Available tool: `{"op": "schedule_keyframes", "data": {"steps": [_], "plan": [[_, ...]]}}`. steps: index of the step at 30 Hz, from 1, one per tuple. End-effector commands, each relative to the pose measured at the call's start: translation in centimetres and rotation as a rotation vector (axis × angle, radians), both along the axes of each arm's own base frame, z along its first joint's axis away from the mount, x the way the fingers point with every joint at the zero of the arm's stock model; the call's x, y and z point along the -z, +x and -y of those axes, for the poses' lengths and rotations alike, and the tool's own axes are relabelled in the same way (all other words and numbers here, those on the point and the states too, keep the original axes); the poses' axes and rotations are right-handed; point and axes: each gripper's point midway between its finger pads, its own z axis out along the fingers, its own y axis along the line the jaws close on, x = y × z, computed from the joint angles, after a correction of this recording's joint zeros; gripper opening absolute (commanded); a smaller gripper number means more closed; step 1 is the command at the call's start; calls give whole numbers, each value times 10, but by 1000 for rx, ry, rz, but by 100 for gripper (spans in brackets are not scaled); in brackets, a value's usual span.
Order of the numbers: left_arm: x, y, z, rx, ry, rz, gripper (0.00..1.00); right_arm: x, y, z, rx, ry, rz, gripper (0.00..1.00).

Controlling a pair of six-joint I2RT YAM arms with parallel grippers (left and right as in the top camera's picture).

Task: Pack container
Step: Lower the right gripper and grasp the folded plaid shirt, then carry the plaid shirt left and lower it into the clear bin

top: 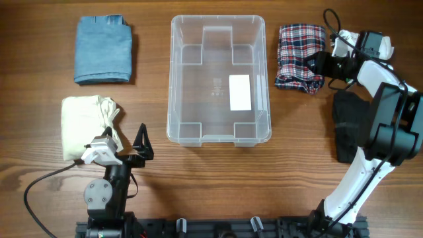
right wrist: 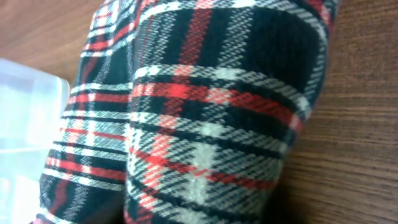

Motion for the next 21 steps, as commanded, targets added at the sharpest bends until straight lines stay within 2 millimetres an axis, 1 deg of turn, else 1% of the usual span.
{"op": "schedule_keyframes", "data": {"steps": [1, 2, 4, 7, 8, 10, 13, 14, 16, 17, 19, 21], "plan": [[3, 0, -3, -13, 5, -9, 100, 2, -1, -22, -16, 160, -23, 30], [3, 0, -3, -13, 5, -9, 100, -4, 0, -24, -19, 193, -15, 27], [3, 0, -3, -13, 5, -9, 100, -31, 8, -26, -9, 344, 15, 19], [3, 0, -3, -13, 5, -9, 100, -60, 14, -27, -22, 488, 48, 16], [3, 0, -3, -13, 5, -9, 100, -78, 15, -28, -46, 554, 73, 16], [3, 0, -3, -13, 5, -9, 100, -102, 16, -29, -68, 610, 106, 14], [3, 0, -3, -13, 5, -9, 100, -140, 17, -29, -74, 602, 165, 14], [3, 0, -3, -13, 6, -9, 100, -155, 16, -28, -69, 587, 187, 15], [3, 0, -3, -13, 6, -9, 100, -194, 10, -32, -87, 570, 245, 15], [3, 0, -3, -13, 5, -9, 100, -209, 6, -35, -94, 567, 263, 15], [3, 0, -3, -13, 5, -9, 100, -252, -6, -51, -114, 551, 307, 16], [3, 0, -3, -13, 5, -9, 100, -278, -17, -66, -116, 524, 330, 16]]}}
